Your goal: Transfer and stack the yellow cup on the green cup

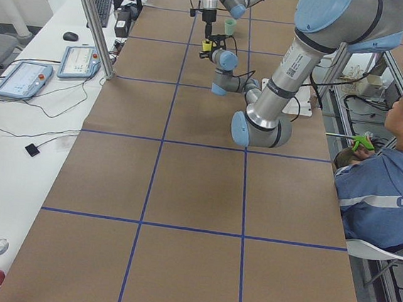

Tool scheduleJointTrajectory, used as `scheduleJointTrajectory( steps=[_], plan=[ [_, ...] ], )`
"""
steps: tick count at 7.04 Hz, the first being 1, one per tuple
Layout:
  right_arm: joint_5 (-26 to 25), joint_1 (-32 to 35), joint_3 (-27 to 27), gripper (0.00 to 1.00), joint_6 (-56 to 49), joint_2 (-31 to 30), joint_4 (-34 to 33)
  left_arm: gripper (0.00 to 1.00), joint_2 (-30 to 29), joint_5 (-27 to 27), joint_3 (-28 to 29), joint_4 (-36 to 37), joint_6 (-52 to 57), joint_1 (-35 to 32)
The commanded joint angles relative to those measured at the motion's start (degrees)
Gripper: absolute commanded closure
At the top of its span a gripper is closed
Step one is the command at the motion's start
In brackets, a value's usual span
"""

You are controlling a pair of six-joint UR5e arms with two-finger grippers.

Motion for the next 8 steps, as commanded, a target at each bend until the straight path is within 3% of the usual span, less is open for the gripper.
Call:
scheduleJointTrajectory(
  steps=[1,3,4,5,6,7,8],
  plan=[
    [0.0,0.0,0.2,0.29,-0.2,-0.2,0.0,1.00,0.0,-1.1,0.0,0.0,0.0,0.0],
    [0.0,0.0,0.4,0.39,-0.1,-0.2,0.0,1.00,-0.3,-1.1,-0.2,0.0,0.0,0.1],
    [0.0,0.0,0.5,0.65,0.6,-0.2,0.0,1.00,-0.5,-1.0,0.0,0.0,0.0,0.2],
    [0.0,0.0,0.8,1.00,0.8,-0.3,0.1,1.00,-0.5,-1.0,0.1,0.0,0.0,0.2],
    [0.0,0.0,1.0,1.00,0.9,-0.2,0.1,1.00,-0.8,-0.8,0.1,0.0,0.0,0.2],
    [0.0,0.0,1.0,1.00,0.9,0.1,0.1,0.86,-1.5,-0.5,0.4,0.2,-0.2,0.4],
    [0.0,0.0,1.2,1.00,0.9,0.0,0.1,0.65,-1.5,-0.4,0.4,0.1,-0.4,0.4]
  ],
)
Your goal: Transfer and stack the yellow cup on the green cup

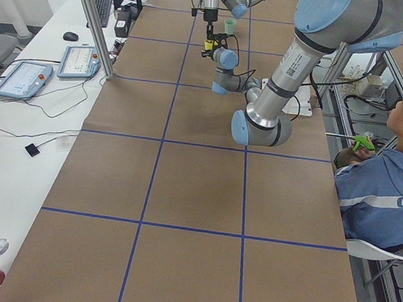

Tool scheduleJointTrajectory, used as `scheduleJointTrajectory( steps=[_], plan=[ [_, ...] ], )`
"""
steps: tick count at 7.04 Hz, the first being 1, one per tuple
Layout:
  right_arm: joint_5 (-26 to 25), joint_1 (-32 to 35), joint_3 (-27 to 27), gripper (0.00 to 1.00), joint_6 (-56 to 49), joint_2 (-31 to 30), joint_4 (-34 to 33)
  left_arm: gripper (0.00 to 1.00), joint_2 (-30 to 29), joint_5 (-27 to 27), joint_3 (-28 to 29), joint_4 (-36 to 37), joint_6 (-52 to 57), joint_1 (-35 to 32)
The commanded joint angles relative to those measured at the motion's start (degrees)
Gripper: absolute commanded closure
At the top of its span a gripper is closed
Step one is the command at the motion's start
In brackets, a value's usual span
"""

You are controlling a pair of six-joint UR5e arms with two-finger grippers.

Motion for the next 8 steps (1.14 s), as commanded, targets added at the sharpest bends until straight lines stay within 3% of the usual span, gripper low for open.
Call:
scheduleJointTrajectory(
  steps=[1,2,6,8],
  plan=[
    [0.2,0.0,0.4,1.00,0.0,-0.2,0.0,0.43,-0.7,4.2,-0.3,-0.3,-0.4,0.3],
    [0.5,0.5,0.4,1.00,-0.1,-0.5,0.0,0.37,-0.4,8.5,-0.4,-0.8,-0.3,0.9],
    [4.8,7.8,4.9,1.00,-1.1,-7.7,0.0,0.35,-0.1,8.5,-0.5,-0.8,-0.2,0.8],
    [6.2,17.5,9.7,1.00,-1.2,-17.9,-0.1,0.34,0.3,8.6,-1.0,-0.8,-0.5,0.8]
  ],
)
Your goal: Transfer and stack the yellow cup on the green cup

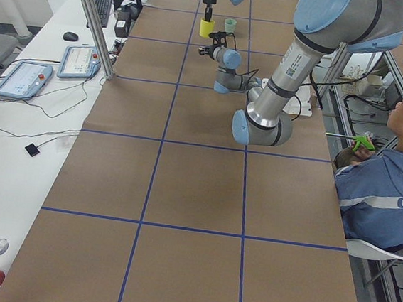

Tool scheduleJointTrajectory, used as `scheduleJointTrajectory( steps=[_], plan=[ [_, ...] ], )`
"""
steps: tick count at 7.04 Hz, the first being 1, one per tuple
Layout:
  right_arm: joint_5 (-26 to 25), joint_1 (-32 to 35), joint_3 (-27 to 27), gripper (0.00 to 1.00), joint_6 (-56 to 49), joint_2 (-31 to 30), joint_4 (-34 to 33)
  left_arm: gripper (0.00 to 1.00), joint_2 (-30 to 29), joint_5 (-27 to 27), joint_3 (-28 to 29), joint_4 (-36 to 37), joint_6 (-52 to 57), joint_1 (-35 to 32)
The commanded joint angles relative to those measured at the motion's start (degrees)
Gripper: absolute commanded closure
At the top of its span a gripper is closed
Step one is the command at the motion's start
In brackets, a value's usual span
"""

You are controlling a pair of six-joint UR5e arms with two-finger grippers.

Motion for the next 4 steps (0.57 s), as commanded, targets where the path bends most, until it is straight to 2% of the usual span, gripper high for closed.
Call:
scheduleJointTrajectory(
  steps=[1,2,3,4],
  plan=[
    [0.2,9.0,4.4,1.00,-0.2,-11.9,-0.1,0.34,0.1,0.1,-0.4,0.0,-0.2,0.0],
    [0.3,12.0,5.4,1.00,-4.8,-19.0,-0.1,0.34,0.1,0.2,-0.5,0.0,-0.3,-0.1],
    [0.3,14.7,5.6,1.00,-13.9,-25.8,-0.1,0.34,0.1,0.5,-0.7,0.1,-0.2,-0.1],
    [0.4,15.7,6.2,1.00,-19.5,-30.7,-0.2,0.34,0.1,2.3,-0.7,0.1,-0.2,-0.2]
  ],
)
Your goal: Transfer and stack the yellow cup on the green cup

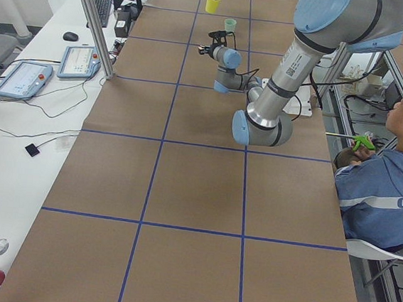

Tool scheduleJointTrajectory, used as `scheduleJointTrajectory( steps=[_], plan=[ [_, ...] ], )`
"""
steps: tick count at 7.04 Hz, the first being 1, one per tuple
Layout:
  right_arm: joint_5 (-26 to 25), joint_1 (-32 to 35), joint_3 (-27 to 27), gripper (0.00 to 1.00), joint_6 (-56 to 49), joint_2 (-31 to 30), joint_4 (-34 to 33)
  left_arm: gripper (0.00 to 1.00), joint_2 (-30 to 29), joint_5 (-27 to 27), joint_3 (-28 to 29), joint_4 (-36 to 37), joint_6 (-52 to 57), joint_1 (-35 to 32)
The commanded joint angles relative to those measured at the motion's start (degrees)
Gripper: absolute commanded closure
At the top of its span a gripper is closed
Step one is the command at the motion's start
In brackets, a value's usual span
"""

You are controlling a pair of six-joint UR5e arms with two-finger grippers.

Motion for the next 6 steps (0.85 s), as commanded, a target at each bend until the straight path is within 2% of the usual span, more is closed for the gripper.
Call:
scheduleJointTrajectory(
  steps=[1,3,6],
  plan=[
    [-0.1,1.5,0.8,1.00,-8.8,-8.7,-0.3,0.34,0.4,1.7,-0.1,0.0,0.1,-0.2],
    [0.0,-3.6,0.3,1.00,-8.9,-10.8,-0.8,0.34,0.6,2.7,0.1,0.0,0.0,-0.1],
    [-0.1,-7.0,-1.6,1.00,-8.9,-11.8,-1.4,0.34,0.7,3.1,0.3,0.0,0.0,0.1]
  ],
)
